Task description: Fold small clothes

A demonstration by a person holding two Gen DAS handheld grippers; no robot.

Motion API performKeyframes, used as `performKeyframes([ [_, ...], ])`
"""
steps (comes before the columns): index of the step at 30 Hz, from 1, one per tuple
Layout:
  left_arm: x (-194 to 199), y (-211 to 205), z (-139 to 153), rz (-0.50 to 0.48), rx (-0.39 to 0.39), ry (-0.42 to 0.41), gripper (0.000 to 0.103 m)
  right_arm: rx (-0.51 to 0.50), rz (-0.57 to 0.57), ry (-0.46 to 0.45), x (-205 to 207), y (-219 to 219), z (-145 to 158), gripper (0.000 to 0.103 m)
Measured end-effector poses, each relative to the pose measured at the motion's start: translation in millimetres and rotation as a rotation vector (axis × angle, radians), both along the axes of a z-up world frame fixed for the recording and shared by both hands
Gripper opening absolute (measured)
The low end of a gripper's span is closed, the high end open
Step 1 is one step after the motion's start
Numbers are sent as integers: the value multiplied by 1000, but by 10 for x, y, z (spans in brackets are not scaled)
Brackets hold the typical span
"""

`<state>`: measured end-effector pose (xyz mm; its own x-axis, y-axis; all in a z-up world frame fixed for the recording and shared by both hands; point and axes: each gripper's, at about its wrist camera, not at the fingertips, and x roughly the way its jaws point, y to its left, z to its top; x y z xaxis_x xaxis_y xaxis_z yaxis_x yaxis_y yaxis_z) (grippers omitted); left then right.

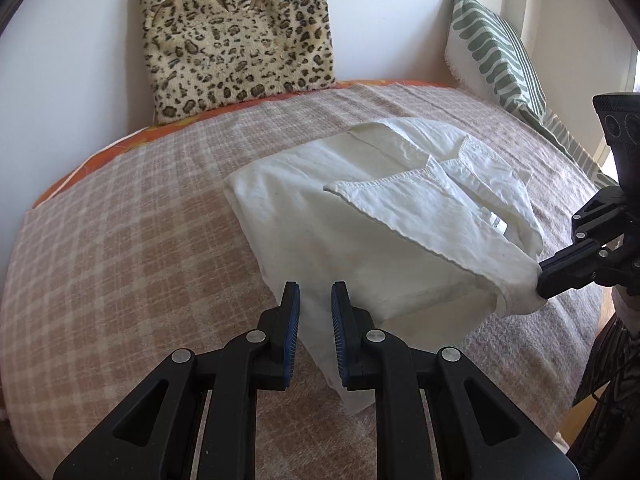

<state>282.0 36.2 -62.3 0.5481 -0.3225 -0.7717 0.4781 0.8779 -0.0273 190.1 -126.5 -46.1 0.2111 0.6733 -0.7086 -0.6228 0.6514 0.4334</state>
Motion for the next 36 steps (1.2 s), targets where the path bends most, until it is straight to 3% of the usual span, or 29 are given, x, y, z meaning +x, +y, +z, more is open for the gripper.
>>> performKeyframes([
  [3,-65,1,-59,-9,16,7,15,-83,14,41,-42,100,-301,0],
  [6,-99,84,7,-1,1,10,14,-120,24,49,-83,124,-400,0],
  [10,-62,191,248,28,-64,-28,14,-53,95,50,-142,9,-174,5],
  [13,85,264,402,79,-145,-41,14,23,109,-22,-124,-151,131,22],
  [15,211,284,438,119,-185,-40,14,74,41,-60,-5,-308,287,24],
  [19,465,177,435,154,-214,-35,14,109,-201,-93,395,-640,365,26],
  [21,576,55,419,157,-161,-61,14,74,-297,-115,568,-696,346,26],
  [25,779,-53,160,149,-140,36,14,18,-369,-40,789,-729,169,26],
  [27,794,-85,15,142,-87,50,14,-23,-366,-43,770,-707,139,26],
  [31,739,-25,13,130,-99,54,14,-79,-369,-46,684,-883,94,38],
  [32,739,9,58,139,-110,50,18,-72,-387,-31,656,-940,72,42],
  [35,750,119,189,198,-150,37,57,-33,-457,28,570,-1151,-32,64],
  [36,767,153,218,213,-164,40,63,-12,-480,66,554,-1223,-82,67],
])
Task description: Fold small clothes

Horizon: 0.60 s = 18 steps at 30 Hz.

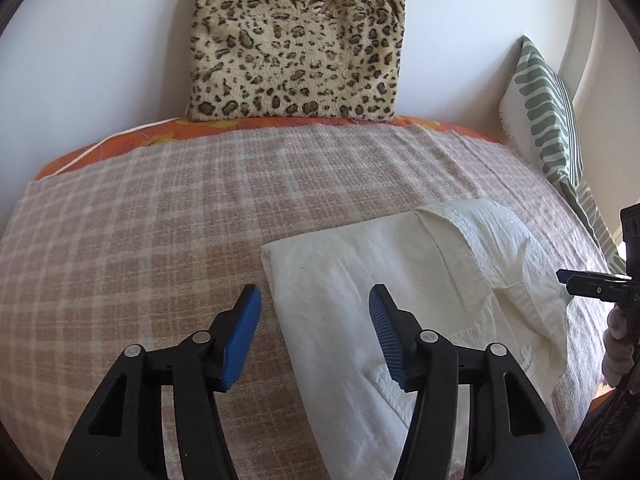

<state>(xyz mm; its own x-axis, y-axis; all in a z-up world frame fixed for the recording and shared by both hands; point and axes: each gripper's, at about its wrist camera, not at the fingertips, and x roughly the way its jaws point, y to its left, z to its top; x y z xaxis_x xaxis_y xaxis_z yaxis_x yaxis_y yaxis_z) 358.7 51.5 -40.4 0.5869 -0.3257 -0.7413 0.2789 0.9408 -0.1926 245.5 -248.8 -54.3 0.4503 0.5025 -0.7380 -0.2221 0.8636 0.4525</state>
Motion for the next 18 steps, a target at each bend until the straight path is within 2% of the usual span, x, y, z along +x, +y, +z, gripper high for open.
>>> performKeyframes([
  [2,38,76,28,25,-50,30,64,91,-6,70,-15,-103,-113,68],
  [4,111,189,-1,41,-161,88,64,163,-3,118,-43,-148,-217,69],
  [8,243,357,-157,96,-323,182,64,193,-5,161,-77,-140,-374,74],
  [11,327,417,-319,109,-436,255,64,280,-27,160,-77,-168,-444,78],
  [14,378,425,-426,121,-489,286,64,373,-20,173,-49,-148,-517,77],
  [18,442,406,-482,128,-520,285,64,350,15,150,-52,22,-517,74],
])
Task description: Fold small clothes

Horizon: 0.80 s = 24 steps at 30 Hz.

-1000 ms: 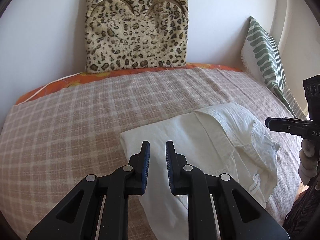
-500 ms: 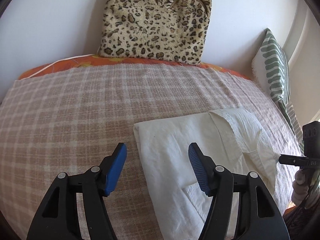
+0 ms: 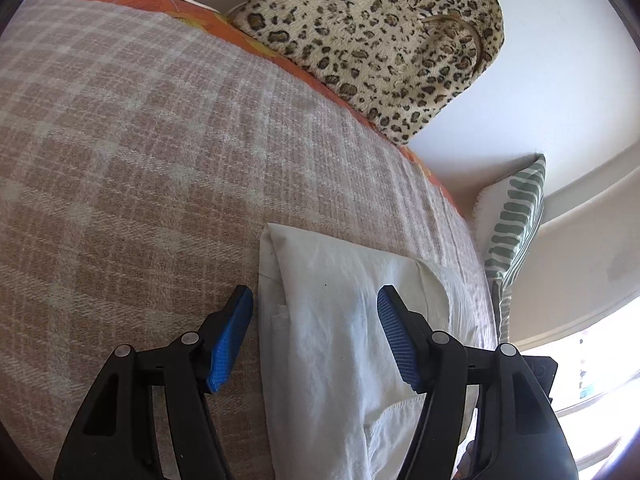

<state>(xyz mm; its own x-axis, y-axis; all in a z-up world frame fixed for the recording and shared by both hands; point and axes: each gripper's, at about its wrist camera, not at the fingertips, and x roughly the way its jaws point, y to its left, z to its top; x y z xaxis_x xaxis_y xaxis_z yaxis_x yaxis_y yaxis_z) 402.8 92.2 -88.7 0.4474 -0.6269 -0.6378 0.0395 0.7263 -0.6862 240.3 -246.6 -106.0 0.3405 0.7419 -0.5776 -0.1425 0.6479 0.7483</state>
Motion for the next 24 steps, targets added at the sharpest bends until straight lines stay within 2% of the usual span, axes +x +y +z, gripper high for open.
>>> performKeyframes([
  [5,62,-42,-24,-1,-25,-14,60,6,12,-13,-16,128,-33,67],
  [6,75,-47,-36,-2,-29,-10,54,12,12,-10,-6,137,-46,66],
  [11,104,-66,-68,14,-27,1,35,24,11,-10,41,171,-42,65],
  [12,105,-77,-67,12,-21,0,27,14,10,-12,50,185,-36,58],
  [14,90,-107,-35,9,0,-14,19,-13,8,1,72,202,-58,37],
  [16,63,-148,40,6,40,-44,15,-25,3,3,91,202,-57,28],
  [20,-32,-256,243,-11,112,-126,11,-142,28,-84,33,316,157,20],
  [24,-128,-412,462,-39,158,-212,10,-239,60,-202,-70,405,472,18],
])
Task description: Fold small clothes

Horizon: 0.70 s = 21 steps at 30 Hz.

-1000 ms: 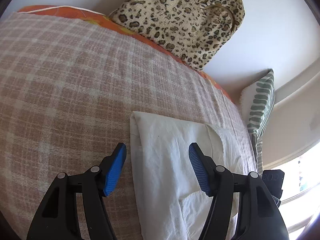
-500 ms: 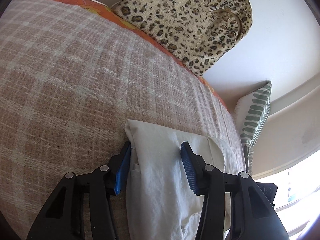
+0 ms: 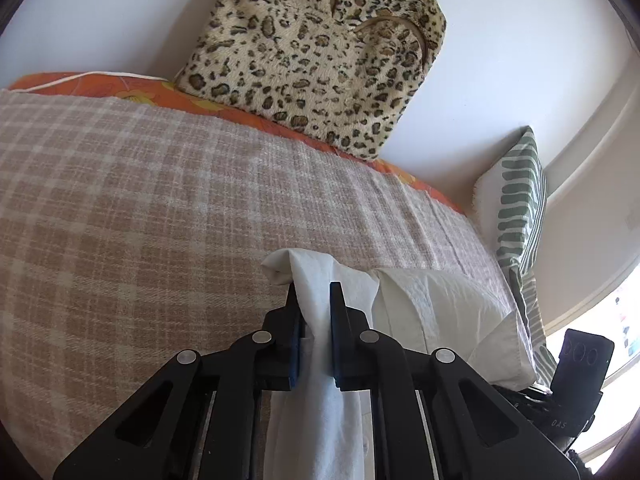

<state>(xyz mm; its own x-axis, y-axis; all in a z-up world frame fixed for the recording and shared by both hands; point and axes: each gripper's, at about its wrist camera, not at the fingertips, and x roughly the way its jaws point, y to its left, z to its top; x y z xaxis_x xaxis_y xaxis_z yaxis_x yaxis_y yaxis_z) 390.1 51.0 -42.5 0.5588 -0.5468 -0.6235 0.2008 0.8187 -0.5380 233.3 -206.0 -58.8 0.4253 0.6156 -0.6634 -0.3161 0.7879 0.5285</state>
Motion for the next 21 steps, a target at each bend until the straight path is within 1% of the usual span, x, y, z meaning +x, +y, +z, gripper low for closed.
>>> performKeyframes([
  [2,-41,-97,95,-12,13,-37,9,-47,8,-55,-50,-8,149,18],
  [4,-64,-208,170,-25,14,-63,9,-64,1,-90,-82,-83,256,17],
  [7,-69,-403,278,-41,4,-100,9,-72,-22,-105,-61,-274,359,17],
  [10,-60,-662,381,-63,-8,-130,9,-104,-45,-127,-14,-494,495,17],
  [15,-13,-1244,480,-126,-19,-162,9,-184,-67,-187,-28,-985,789,17],
  [18,26,-1663,494,-169,-27,-166,8,-253,-101,-211,-57,-1307,884,17],
  [21,56,-2108,512,-215,-23,-172,8,-296,-155,-210,-27,-1659,924,17],
])
